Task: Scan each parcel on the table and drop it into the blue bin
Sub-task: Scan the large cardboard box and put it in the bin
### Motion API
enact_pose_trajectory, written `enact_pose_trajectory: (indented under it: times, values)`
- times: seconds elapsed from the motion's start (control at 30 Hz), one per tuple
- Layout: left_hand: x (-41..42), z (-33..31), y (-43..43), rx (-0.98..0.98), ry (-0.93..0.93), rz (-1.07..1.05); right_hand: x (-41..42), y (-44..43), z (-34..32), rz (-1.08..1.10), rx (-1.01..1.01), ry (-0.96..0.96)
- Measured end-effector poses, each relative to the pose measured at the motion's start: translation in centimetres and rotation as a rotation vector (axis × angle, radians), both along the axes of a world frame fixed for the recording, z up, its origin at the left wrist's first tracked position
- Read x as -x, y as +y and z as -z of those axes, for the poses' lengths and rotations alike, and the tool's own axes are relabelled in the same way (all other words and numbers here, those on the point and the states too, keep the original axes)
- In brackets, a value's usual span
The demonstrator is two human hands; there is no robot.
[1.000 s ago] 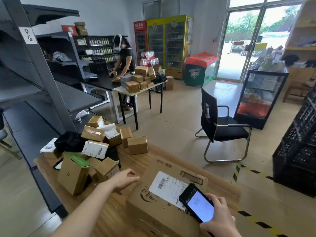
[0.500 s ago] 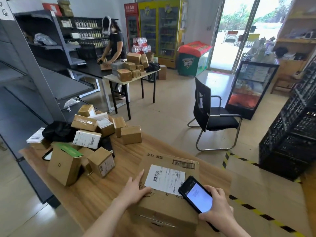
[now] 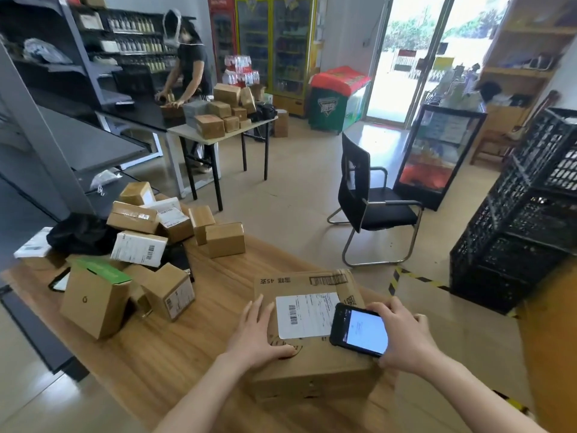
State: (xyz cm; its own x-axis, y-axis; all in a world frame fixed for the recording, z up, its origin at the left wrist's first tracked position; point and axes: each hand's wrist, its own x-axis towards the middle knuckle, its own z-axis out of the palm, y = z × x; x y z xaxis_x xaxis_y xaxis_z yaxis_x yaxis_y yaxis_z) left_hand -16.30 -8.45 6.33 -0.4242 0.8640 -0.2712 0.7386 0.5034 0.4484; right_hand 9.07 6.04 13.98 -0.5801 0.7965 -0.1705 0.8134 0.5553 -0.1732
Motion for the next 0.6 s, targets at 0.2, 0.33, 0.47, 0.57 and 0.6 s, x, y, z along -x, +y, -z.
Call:
enact_pose_trajectory:
  times: [0.2, 0.33, 0.47, 0.57, 0.6]
  values:
    - [1.0, 1.0, -0.2, 0.004, -0.004, 0.021, 1.6, 1.7, -1.5, -0.067, -0.079, -0.094]
    - [1.1, 1.3, -0.2, -0.017, -0.015, 0.008, 2.7, 2.4, -1.7, -0.105, -0.114, -0.147]
    - [1.1, 1.5, -0.4, -0.027, -0.033, -0.007, 3.2, 2.6, -1.5, -0.119, -0.132, -0.189]
    - [1.1, 1.5, -0.4, -0.029, -0.036, -0.006, 3.3, 2.6, -1.4, -0.116, -0.134, -0.205]
    - [1.1, 1.5, -0.4, -0.030, -0.038, -0.006, 3.3, 2.6, -1.4, -0.117, -0.134, -0.210]
